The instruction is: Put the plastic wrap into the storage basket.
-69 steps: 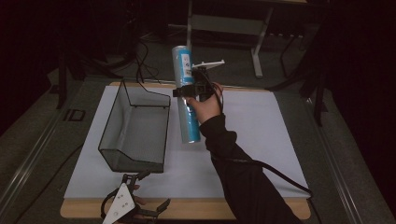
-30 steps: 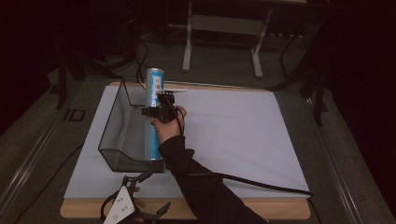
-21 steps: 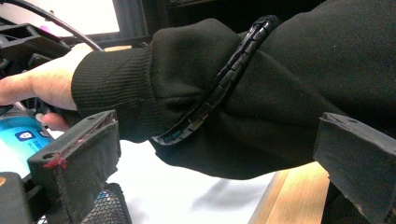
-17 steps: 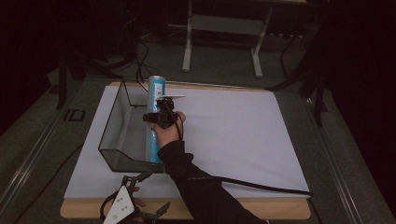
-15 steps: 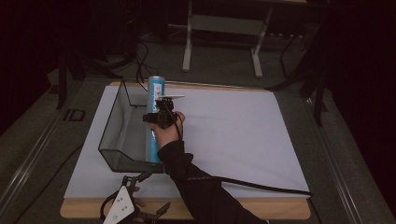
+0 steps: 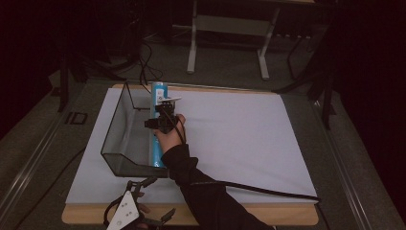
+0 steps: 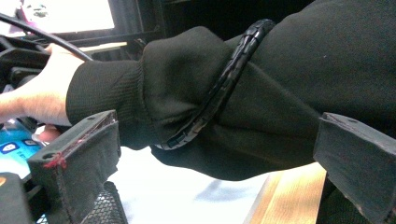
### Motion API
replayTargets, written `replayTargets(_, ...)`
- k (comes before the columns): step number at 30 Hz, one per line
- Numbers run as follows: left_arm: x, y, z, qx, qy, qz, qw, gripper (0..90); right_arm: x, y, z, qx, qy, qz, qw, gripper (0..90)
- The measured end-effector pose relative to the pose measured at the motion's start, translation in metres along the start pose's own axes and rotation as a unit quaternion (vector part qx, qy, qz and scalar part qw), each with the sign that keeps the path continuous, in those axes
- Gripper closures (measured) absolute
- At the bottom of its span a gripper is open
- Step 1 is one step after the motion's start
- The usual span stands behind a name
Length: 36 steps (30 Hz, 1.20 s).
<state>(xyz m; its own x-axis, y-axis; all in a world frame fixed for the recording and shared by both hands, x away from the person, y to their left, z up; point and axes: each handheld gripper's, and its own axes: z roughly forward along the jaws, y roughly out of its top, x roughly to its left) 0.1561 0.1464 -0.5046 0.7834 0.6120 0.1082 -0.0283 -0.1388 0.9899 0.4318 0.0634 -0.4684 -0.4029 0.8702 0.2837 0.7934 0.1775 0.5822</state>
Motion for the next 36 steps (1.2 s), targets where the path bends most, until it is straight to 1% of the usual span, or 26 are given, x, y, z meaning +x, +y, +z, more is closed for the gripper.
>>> replayTargets(3,0.0,0.0,0.0,-0.001,-0.001,0.0,1.0,1.2,-0.002,-0.001,0.006,0.015,-0.013,-0.007,0.9998,25.7)
replayTargets(4,0.0,0.0,-0.001,-0.001,-0.001,0.0,1.0,1.3,-0.001,-0.002,0.006,0.007,-0.019,-0.014,0.9997,24.7)
replayTargets(6,0.001,0.0,0.0,-0.002,-0.002,-0.003,1.0,1.2,0.004,-0.001,0.005,0.007,-0.041,-0.043,0.9982,23.0)
replayTargets(7,0.0,0.0,0.0,-0.001,-0.002,-0.003,1.0,1.2,0.005,0.0,0.005,0.006,-0.046,-0.053,0.9975,22.5)
replayTargets(8,0.0,0.0,0.0,0.0,-0.001,-0.003,1.0,1.3,0.005,0.001,0.003,0.008,-0.048,-0.057,0.9971,22.3)
replayTargets(11,0.0,0.0,0.0,0.001,-0.002,-0.002,1.0,1.2,0.002,0.005,0.001,0.018,-0.041,-0.053,0.9976,21.6)
replayTargets(13,0.0,0.0,0.0,0.001,-0.001,-0.002,1.0,1.2,0.002,0.007,-0.004,0.011,-0.042,-0.059,0.9973,20.8)
replayTargets(15,0.0,-0.001,0.0,0.003,0.0,-0.002,1.0,1.3,0.001,0.011,-0.011,0.004,-0.039,-0.073,0.9966,19.7)
replayTargets(16,0.0,-0.001,0.0,0.003,0.0,-0.002,1.0,1.2,0.001,0.013,-0.016,-0.001,-0.032,-0.077,0.9965,18.9)
replayTargets(18,0.0,-0.001,0.0,0.004,0.0,-0.002,1.0,1.3,0.001,0.018,-0.025,-0.008,-0.02,-0.095,0.9952,16.1)
replayTargets(19,0.0,-0.001,0.001,0.004,0.0,-0.002,1.0,1.3,0.0,0.021,-0.028,-0.003,-0.012,-0.102,0.9947,14.8)
replayTargets(20,0.0,-0.001,0.001,0.005,0.0,-0.002,1.0,1.2,-0.001,0.023,-0.031,0.001,-0.01,-0.112,0.9936,14.4)
replayTargets(21,0.0,-0.001,0.001,0.005,-0.001,-0.002,1.0,1.2,-0.003,0.024,-0.035,0.001,-0.015,-0.122,0.9924,14.4)
replayTargets(24,0.0,-0.001,0.002,0.006,0.0,-0.003,1.0,1.2,-0.011,0.026,-0.044,-0.016,-0.022,-0.134,0.9906,14.4)
replayTargets(28,0.001,-0.002,0.003,0.009,0.0,-0.005,0.9999,1.2,-0.026,0.031,-0.056,-0.01,-0.033,-0.145,0.9888,14.6)
replayTargets(29,0.001,-0.002,0.003,0.01,0.0,-0.005,0.9999,1.2,-0.03,0.031,-0.06,-0.008,-0.032,-0.143,0.9891,14.9)
replayTargets(30,0.0,-0.002,0.003,0.011,0.0,-0.005,0.9999,1.2,-0.034,0.032,-0.063,-0.006,-0.025,-0.138,0.9901,14.9)
replayTargets(32,0.0,-0.003,0.003,0.012,0.001,-0.004,0.9999,1.2,-0.043,0.033,-0.07,-0.006,-0.031,-0.14,0.9896,14.8)
replayTargets(33,0.0,-0.003,0.003,0.011,0.002,-0.005,0.9999,1.3,-0.048,0.033,-0.074,-0.012,-0.03,-0.138,0.99,14.5)
replayTargets(34,0.0,-0.003,0.003,0.011,0.002,-0.005,0.9999,1.3,-0.048,0.033,-0.074,-0.012,-0.03,-0.138,0.99,14.5)
replayTargets(35,0.001,-0.003,0.003,0.011,0.002,-0.007,0.9999,1.3,-0.052,0.033,-0.078,-0.014,-0.034,-0.139,0.9895,14.6)
replayTargets(36,0.001,-0.003,0.003,0.011,0.002,-0.007,0.9999,1.3,-0.06,0.032,-0.086,-0.019,-0.039,-0.142,0.989,14.4)
